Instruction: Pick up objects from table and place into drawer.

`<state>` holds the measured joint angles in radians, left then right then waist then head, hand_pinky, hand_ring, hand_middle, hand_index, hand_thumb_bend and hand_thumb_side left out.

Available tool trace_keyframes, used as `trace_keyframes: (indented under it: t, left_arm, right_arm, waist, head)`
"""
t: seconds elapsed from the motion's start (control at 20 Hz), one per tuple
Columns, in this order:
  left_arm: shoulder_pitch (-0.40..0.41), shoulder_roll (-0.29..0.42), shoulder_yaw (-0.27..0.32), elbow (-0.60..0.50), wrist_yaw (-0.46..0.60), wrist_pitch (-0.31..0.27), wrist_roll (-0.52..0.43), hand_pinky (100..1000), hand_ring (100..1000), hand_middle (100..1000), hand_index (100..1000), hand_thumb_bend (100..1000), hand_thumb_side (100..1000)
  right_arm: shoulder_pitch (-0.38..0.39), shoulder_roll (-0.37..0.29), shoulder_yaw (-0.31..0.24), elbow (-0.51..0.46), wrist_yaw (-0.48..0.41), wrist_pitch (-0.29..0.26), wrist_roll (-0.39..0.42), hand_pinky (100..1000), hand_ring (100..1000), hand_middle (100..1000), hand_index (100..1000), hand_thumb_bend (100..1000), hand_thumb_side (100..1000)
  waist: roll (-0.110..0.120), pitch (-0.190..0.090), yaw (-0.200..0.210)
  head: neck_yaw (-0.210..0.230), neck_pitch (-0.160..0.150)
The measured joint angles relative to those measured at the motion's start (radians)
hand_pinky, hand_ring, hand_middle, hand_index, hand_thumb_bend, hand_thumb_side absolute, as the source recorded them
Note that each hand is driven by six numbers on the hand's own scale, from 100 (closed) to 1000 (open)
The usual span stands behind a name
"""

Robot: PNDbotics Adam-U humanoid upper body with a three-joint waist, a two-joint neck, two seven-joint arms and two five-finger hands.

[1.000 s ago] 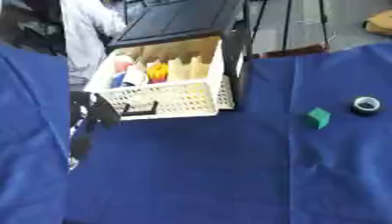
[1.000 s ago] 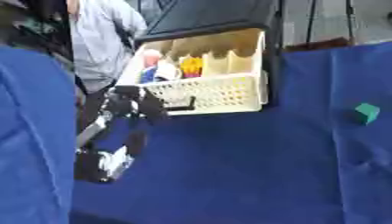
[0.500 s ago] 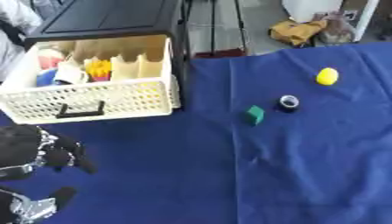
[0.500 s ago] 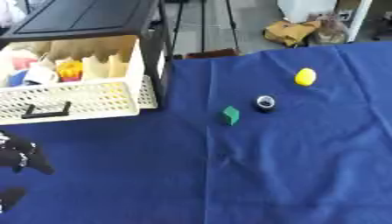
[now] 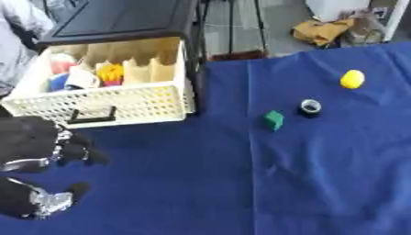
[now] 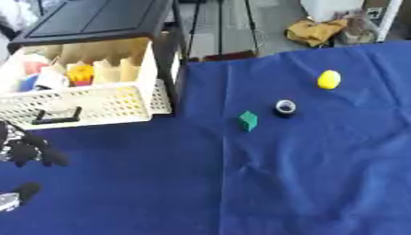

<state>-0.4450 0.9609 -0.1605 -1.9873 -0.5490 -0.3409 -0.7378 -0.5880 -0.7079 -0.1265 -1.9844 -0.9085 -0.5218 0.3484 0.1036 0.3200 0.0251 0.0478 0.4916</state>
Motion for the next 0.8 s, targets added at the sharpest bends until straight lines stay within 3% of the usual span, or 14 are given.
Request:
trace_keyframes:
  t: [0.3, 0.55, 0.8]
  left_arm:
    - [-0.007, 0.000, -0.029, 0.000, -0.031, 0.076, -0.061, 319, 480, 809, 959, 100, 1000]
    - [-0.013, -0.001, -0.033, 0.000, -0.043, 0.143, -0.113, 334, 492, 775, 962, 100, 1000]
    - [-0.025, -0.001, -0.018, 0.000, -0.081, 0.204, -0.104, 347, 500, 758, 944, 100, 1000]
  right_arm:
    - [0.000, 0.011, 0.005, 0.000, 0.001, 0.005, 0.014, 475, 638, 578, 640, 100, 967]
    - [-0.001, 0.017, 0.008, 0.000, 0.002, 0.007, 0.020, 474, 637, 576, 640, 100, 969]
    - [-0.001, 0.019, 0.010, 0.000, 0.006, 0.006, 0.036, 469, 633, 571, 636, 100, 964]
  waist:
    - [0.003, 0.011, -0.018]
    - [0.004, 0.019, -0.025]
    - [0.007, 0.028, -0.032]
  head:
    - [0.024, -0.001]
    - [0.033, -0.002]
    - [0.041, -0.005]
